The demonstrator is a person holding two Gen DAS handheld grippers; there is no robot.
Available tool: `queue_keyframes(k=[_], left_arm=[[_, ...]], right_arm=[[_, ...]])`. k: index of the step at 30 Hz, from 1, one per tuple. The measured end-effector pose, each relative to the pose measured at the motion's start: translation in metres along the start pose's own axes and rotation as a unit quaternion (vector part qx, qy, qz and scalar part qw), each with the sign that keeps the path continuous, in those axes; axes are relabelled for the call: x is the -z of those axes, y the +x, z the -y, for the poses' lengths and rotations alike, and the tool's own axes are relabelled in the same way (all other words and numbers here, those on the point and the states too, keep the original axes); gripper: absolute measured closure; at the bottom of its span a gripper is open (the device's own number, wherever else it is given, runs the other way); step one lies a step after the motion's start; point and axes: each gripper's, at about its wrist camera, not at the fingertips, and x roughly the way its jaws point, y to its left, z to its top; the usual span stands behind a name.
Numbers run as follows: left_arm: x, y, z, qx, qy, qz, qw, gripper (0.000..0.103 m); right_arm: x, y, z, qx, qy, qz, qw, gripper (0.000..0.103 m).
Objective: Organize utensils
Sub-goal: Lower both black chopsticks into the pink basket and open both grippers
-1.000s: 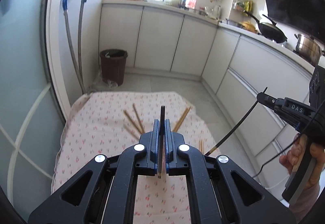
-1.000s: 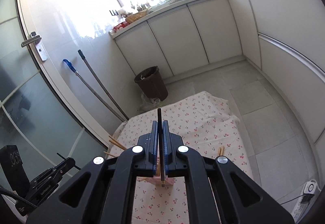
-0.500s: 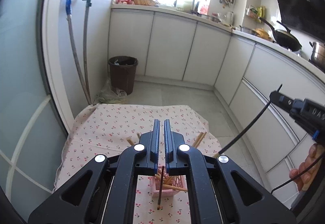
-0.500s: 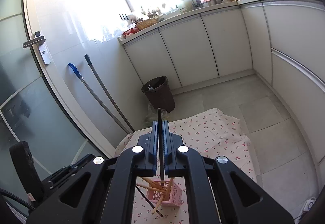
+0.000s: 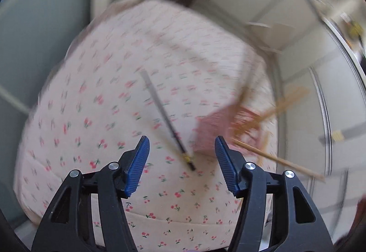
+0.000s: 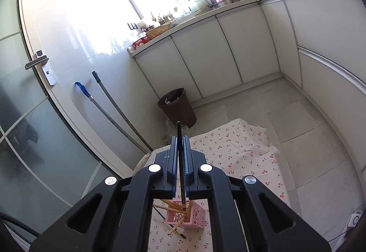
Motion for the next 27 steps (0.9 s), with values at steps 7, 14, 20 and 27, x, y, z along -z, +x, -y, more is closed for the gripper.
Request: queue_keyframes(k=[7,14,20,27], left_arm=[[-0.052,0.069,-0.022,-0.095,-0.007,-0.002,0.9954,0.046],[-0.075,0.122,-0.003,-0.174,0.009,0.012,0.9847,0.064],[-0.047,0.115,0.005,-0.166,0.038,0.009,0.9854,0.099],[-0.003,0.024,-0.006,-0.022,0.047,0.059,0.9969,0.1]], right_arm=[[-0.005,-0.007,0.007,0.002,0.007,0.012,1.0,0.098],[-0.004,0.011,0.027,0.019,0.019,-0.011,1.0,0.098],[0.001,0.019,0.032,0.017,0.023,-0.028,0.999,0.098],[0.008,0.009,0.02,-0.005,0.01,-0.034,0.999,0.098]])
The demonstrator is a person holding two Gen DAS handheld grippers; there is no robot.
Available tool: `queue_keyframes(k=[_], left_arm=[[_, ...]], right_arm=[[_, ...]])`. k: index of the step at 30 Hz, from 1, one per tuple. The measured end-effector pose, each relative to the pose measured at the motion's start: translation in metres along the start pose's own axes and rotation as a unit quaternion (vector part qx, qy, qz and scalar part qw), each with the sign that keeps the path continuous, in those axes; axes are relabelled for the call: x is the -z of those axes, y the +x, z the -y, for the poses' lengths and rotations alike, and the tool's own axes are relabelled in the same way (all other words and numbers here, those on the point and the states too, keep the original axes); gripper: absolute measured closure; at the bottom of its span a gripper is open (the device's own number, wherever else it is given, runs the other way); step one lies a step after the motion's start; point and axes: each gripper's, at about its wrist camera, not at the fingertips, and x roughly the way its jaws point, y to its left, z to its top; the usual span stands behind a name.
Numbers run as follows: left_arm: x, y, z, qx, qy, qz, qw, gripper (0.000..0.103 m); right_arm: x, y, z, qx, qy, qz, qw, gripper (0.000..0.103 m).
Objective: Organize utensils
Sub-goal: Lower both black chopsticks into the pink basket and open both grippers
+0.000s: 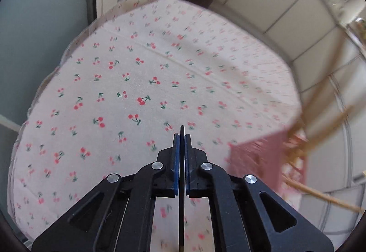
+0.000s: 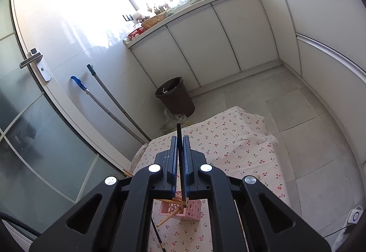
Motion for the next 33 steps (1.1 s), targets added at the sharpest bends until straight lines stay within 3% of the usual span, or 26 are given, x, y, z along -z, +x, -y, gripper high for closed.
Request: queue_keyframes(k=[4,10,13,19,24,30,32,33], left_arm=[[0.024,-0.062,0.018,0.018,0.049,0.048,0.9975,0.1],[0.047,-0.138,0.047,0.011,0.114,0.119,0.9862,0.1],[0.042,-0.166,0.058,0.004,0.134,0.154,0.9789,0.1],[0.007,-0.212,0.095,0.028,0.162,0.215,0.9628,0.1],[-0.008,-0.22,0.125,0.064,0.178,0.231,0.9544,0.1],[-0.014,-0.18,0.153,0.058,0.204,0.217,0.9529,0.098],[-0.014,-0.165,0.151,0.068,0.197,0.202,0.9568,0.093],[-0.014,-0.162,0.146,0.079,0.184,0.198,0.9596,0.083]], right_arm=[[0.001,-0.01,-0.009,-0.016,-0.003,0.006,1.0,0.098],[0.003,-0.02,-0.021,-0.025,-0.01,0.014,1.0,0.098],[0.002,-0.019,-0.022,-0.025,-0.011,0.014,1.0,0.098],[-0.002,-0.011,-0.025,-0.025,-0.005,0.014,1.0,0.098],[-0.006,-0.003,-0.03,-0.025,-0.007,0.015,1.0,0.098],[-0.01,0.012,-0.028,-0.019,-0.001,0.009,1.0,0.098],[-0.01,0.017,-0.027,-0.017,0.0,0.005,1.0,0.098],[-0.009,0.019,-0.027,-0.015,0.0,0.003,1.0,0.098]])
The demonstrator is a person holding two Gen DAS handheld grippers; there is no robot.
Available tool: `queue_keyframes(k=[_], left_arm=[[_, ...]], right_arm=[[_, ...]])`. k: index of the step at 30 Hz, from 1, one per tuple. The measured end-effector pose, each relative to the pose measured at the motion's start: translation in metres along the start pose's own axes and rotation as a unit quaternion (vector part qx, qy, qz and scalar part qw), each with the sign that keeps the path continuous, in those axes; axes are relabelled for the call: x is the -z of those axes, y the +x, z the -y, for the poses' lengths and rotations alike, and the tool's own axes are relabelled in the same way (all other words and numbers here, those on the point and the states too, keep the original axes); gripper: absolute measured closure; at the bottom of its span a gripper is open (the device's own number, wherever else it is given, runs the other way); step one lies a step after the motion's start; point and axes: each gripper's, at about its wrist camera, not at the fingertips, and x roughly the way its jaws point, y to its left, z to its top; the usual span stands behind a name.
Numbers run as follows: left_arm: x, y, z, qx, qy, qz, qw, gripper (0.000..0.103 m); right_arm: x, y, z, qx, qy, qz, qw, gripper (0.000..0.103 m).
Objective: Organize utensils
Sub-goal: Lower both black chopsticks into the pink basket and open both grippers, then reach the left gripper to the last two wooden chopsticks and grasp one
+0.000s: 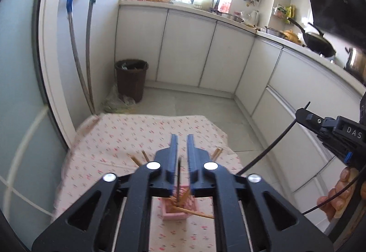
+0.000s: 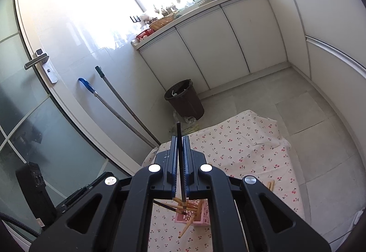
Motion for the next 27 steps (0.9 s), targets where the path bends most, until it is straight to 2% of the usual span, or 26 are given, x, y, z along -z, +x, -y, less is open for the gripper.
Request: queue_keyframes(k=[3,5,11,18,23,27], left_arm=[[-0.001,-0.005,-0.008,-0.014,-0.017,-0.002,0.9998,0.081],[-0.005,-0.017,-0.014,-0.01,-0.036,0.009,0.9993,0.081],[-0.011,-0.035,-0.021,-0.012,-0.057,0.022,0.9981,0.071],[-0.009,-0.026,-0.021,-0.008,-0.054,0.005,0.9985,0.071],[0.0,-0.017,-0.025,-0.021,-0.048,-0.012,0.9985,0.071],[0.005,-0.018,-0.023,-0.029,-0.033,-0.016,0.9989,0.067]], right_arm=[[0.001,0.004,-0.001,0.005,-0.003,-0.004,1.0,0.098],[0.002,0.006,-0.001,0.006,-0.002,-0.005,1.0,0.098],[0.004,0.015,-0.006,0.017,-0.009,-0.005,1.0,0.098],[0.015,0.046,-0.017,0.023,-0.018,-0.021,0.999,0.098],[0.035,0.073,-0.028,0.014,-0.032,-0.047,0.998,0.091],[0.042,0.066,-0.039,0.025,-0.067,-0.046,0.996,0.091]])
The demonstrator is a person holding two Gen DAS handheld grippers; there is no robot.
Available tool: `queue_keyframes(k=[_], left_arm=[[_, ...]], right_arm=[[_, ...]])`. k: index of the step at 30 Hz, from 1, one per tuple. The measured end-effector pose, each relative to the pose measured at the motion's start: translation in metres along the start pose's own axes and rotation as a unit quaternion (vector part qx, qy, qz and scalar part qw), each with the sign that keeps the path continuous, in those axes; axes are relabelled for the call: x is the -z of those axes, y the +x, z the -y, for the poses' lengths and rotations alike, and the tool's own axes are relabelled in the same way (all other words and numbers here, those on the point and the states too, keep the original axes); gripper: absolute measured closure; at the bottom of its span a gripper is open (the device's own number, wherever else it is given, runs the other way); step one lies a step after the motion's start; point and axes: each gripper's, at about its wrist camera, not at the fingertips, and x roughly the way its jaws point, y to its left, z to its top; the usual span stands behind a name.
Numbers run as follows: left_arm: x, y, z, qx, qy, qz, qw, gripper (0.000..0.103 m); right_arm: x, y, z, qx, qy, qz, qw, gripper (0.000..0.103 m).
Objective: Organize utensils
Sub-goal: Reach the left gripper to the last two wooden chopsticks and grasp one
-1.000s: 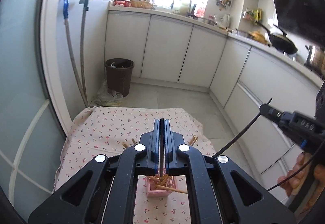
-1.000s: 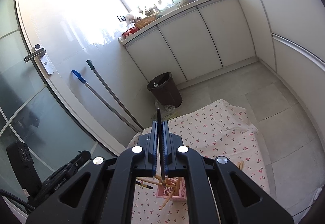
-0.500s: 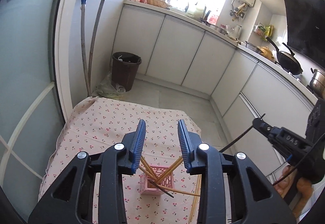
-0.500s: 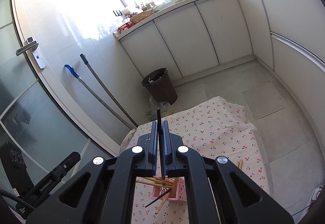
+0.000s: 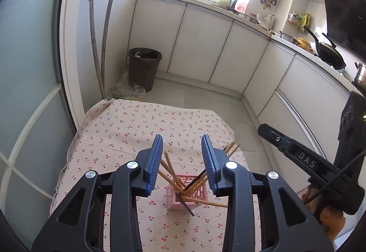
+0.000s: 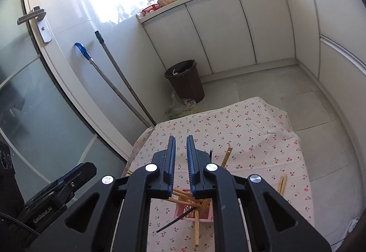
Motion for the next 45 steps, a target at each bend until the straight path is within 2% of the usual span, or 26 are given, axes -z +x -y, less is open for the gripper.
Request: queue_keyframes(k=[5,8,10,14,16,20,22,24,27,31,35,37,41,45], left_arm=[[0.007,-0.009,0.01,-0.024,0.029,0.018,0.9991,0.058],[0.014,-0.013,0.016,-0.039,0.047,0.028,0.9978,0.05],[0.018,-0.014,0.019,-0.046,0.053,0.029,0.9971,0.044],[0.029,-0.014,0.02,-0.059,0.058,0.023,0.9963,0.039],[0.034,-0.014,0.019,-0.061,0.056,0.018,0.9964,0.034],[0.049,-0.011,0.016,-0.066,0.045,0.001,0.9968,0.026],[0.057,-0.01,0.015,-0.07,0.039,-0.006,0.9967,0.014],[0.067,-0.011,0.01,-0.077,0.027,-0.008,0.9966,0.007],[0.084,-0.005,0.003,-0.087,0.015,-0.031,0.9956,0.007],[0.114,0.011,-0.008,-0.095,-0.011,-0.082,0.9921,0.007],[0.166,0.045,-0.008,-0.094,-0.026,-0.176,0.9796,0.007],[0.193,0.061,0.005,-0.089,-0.005,-0.219,0.9716,0.007],[0.239,0.085,0.064,-0.049,0.095,-0.278,0.9546,0.007],[0.234,0.106,0.119,-0.004,0.158,-0.276,0.9481,0.007]], right_arm=[[0.011,-0.019,-0.009,0.037,-0.044,0.014,0.998,0.085],[0.019,-0.028,-0.012,0.054,-0.065,0.02,0.996,0.075],[0.025,-0.034,-0.013,0.065,-0.079,0.023,0.995,0.071],[0.037,-0.042,-0.011,0.08,-0.092,0.02,0.992,0.065],[0.043,-0.047,-0.01,0.091,-0.102,0.022,0.99,0.055],[0.058,-0.055,-0.001,0.116,-0.102,0.023,0.988,0.041],[0.066,-0.059,0.007,0.126,-0.097,0.019,0.987,0.024],[0.072,-0.064,0.017,0.137,-0.092,0.021,0.986,0.015],[0.077,-0.07,0.03,0.14,-0.082,0.016,0.987,0.01],[0.074,-0.081,0.057,0.129,-0.035,0.006,0.991,0.009],[0.058,-0.1,0.087,0.123,0.026,0.019,0.992,0.009],[0.051,-0.112,0.103,0.129,0.054,0.035,0.99,0.009],[0.042,-0.137,0.148,0.126,0.144,0.055,0.98,0.008],[0.043,-0.147,0.197,0.089,0.249,0.053,0.963,0.007]])
